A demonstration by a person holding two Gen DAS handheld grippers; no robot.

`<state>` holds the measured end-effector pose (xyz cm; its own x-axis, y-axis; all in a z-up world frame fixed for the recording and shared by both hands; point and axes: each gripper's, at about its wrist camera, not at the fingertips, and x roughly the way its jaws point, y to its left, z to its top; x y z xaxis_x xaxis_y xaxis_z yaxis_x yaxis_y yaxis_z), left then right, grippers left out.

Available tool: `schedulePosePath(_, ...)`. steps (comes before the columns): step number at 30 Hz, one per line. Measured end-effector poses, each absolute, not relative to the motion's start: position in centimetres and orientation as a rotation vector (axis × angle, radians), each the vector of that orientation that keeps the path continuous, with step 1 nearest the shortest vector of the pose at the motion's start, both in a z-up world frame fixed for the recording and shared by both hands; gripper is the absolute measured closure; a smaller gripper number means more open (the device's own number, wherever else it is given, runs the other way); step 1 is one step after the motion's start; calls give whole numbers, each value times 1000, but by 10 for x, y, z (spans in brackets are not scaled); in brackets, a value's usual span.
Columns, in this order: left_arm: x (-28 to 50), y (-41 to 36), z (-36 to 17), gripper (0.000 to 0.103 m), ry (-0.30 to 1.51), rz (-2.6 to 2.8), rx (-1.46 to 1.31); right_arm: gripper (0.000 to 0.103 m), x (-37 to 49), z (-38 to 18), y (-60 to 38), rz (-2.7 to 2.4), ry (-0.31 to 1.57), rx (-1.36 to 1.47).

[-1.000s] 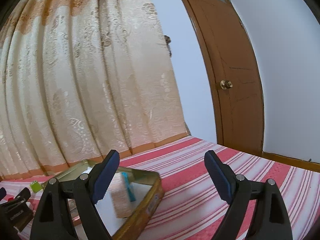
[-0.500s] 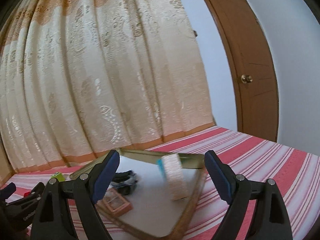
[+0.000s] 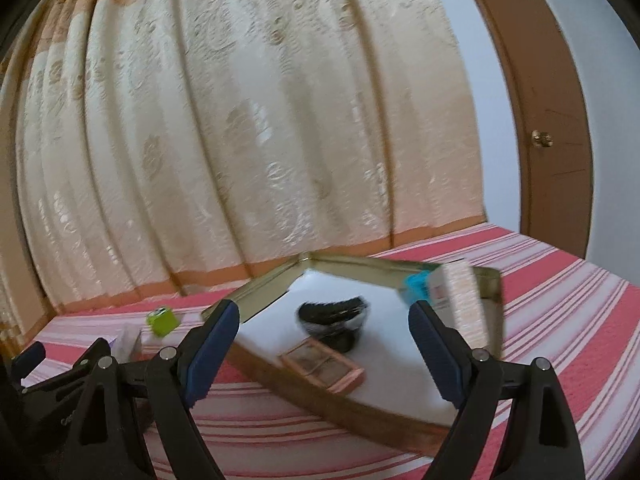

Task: Organize rigid objects
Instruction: 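Withdraw both tools from the tin toward the remaining objects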

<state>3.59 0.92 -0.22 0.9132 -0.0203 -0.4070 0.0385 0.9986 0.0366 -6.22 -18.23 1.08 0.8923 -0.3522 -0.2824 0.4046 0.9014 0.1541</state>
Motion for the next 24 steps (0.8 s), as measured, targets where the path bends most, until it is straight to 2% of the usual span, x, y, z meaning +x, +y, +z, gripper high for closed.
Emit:
schedulePosePath(9,62,60,-8,0,483,54,21,15,-35,4,-147,-295,347,209)
schedulePosePath(24,104,131,-28,0,657,227,-71,15,17,-22,-89,-110,616,218)
